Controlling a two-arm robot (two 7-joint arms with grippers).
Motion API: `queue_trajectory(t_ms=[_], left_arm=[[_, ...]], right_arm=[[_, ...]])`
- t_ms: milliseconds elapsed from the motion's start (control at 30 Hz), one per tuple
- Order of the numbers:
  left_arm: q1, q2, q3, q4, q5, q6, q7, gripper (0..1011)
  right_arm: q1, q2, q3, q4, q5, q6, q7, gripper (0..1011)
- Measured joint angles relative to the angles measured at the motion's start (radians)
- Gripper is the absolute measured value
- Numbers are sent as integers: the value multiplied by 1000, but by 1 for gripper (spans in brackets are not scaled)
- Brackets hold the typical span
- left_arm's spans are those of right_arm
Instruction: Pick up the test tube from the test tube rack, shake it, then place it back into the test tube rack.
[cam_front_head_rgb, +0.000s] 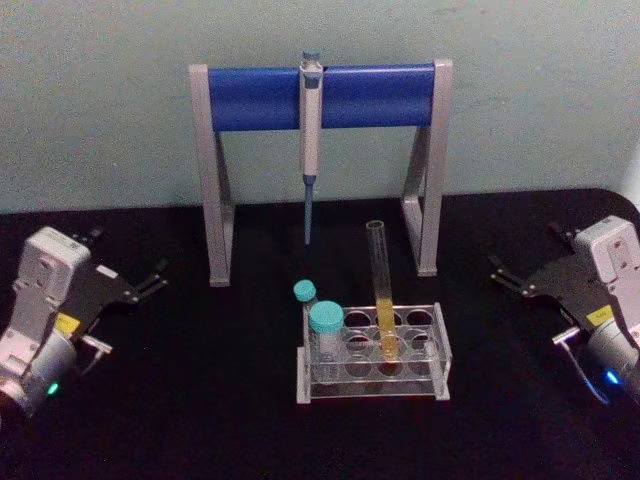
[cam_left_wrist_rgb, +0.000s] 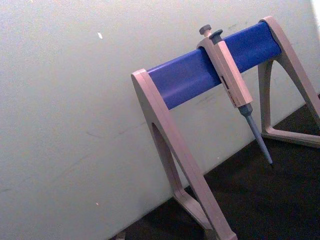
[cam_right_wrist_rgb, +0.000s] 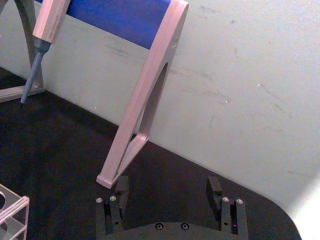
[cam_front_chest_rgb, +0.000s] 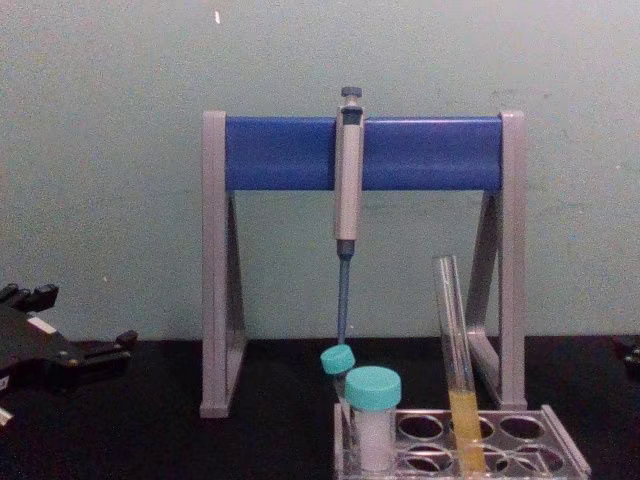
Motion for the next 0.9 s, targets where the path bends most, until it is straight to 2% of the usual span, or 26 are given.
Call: queue_trajectory(t_ms=[900], left_arm=[[0, 0, 0, 0, 0, 0, 0, 1010]], right_arm=[[0, 0, 0, 0, 0, 0, 0, 1000]])
